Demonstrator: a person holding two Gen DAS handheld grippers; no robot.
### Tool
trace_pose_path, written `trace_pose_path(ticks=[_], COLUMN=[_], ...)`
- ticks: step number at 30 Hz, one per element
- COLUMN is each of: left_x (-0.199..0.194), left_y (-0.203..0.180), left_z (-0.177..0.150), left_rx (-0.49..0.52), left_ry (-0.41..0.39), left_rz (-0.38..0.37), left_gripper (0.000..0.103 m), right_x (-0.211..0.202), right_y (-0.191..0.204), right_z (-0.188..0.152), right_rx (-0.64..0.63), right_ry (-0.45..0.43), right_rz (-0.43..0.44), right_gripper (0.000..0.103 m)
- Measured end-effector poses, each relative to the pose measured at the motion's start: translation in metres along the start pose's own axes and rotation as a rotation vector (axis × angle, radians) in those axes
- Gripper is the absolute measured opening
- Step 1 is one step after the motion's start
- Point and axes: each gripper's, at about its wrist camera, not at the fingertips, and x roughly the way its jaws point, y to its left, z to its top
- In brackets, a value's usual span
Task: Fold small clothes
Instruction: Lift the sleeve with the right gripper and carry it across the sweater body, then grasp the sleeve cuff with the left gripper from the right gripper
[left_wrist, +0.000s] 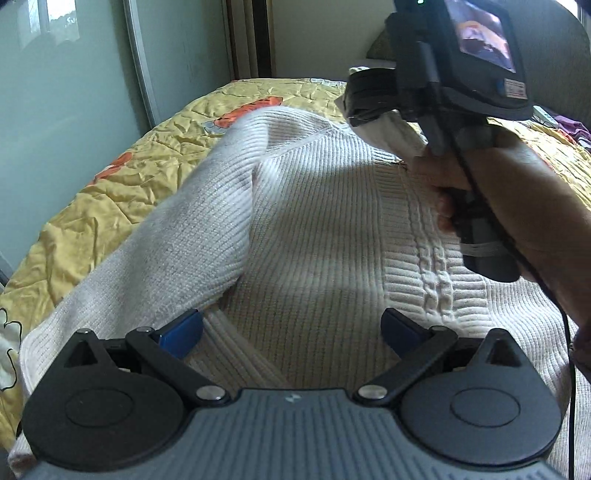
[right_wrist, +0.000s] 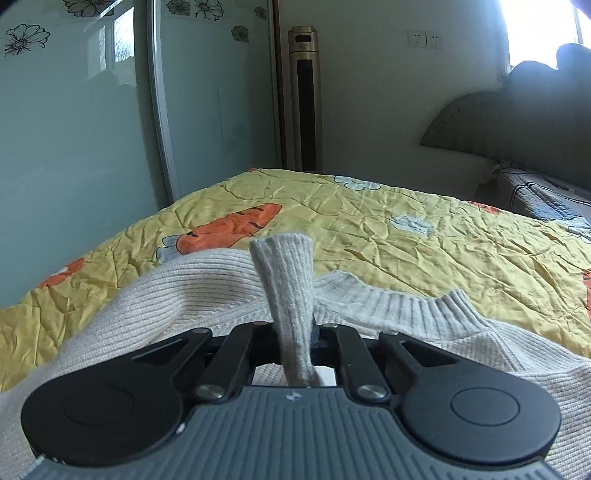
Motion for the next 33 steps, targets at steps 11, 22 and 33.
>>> trace_pose_path(ticks=[11,22,33], left_x=[-0.021,-0.029,-0.049], left_y=[0.012,0.027,0.142], left_z=[0.002,-0.012,-0.053], left_rx=[-0.032,-0.129,-0.289], left_ry=[-0.047,-0.019,-0.032], left_rz=[0.027,0.056,0.474], left_gripper=[0.103,0.103,0.103], right_x=[0.005,-0.002,-0.09], right_y=[-0.024,0.002,0.066], right_z=[-0.011,-0.023,-0.024], right_rx=[0.304,0.191,-0.215], right_ry=[0.169,0.273,0.023], right_rz=[0.366,0.41,0.367], right_gripper=[0.068,0.086,0.081])
